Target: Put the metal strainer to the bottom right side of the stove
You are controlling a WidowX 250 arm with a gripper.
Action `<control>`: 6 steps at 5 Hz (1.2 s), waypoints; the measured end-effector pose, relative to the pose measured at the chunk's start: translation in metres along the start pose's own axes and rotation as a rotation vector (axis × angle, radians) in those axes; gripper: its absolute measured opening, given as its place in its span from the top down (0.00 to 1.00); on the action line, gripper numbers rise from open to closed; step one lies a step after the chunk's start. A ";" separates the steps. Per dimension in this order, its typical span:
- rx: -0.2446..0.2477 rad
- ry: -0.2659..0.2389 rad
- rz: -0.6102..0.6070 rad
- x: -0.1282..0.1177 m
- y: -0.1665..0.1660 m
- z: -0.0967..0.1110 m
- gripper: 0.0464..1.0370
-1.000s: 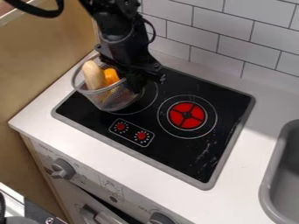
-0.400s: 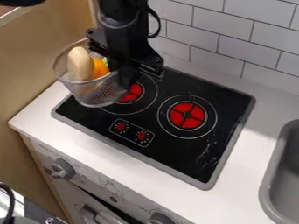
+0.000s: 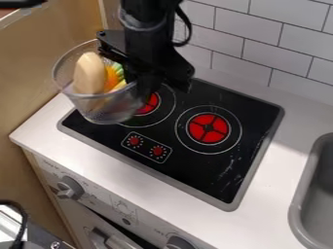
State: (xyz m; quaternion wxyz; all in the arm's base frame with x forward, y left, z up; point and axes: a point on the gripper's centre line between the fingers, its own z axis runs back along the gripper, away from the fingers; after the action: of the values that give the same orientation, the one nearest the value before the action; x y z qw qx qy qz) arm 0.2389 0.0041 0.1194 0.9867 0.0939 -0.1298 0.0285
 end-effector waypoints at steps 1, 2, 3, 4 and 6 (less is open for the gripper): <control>0.013 -0.002 0.015 -0.015 -0.011 0.003 0.99; 0.022 -0.008 0.035 -0.026 -0.020 0.003 0.99; 0.033 -0.015 0.069 -0.033 -0.033 0.005 0.99; 0.026 -0.047 0.098 -0.036 -0.046 0.003 0.99; 0.003 -0.117 0.080 -0.034 -0.056 -0.025 0.99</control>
State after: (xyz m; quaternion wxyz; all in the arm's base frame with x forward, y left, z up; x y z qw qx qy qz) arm 0.2167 -0.0470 0.0770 0.9753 0.0915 -0.1910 0.0624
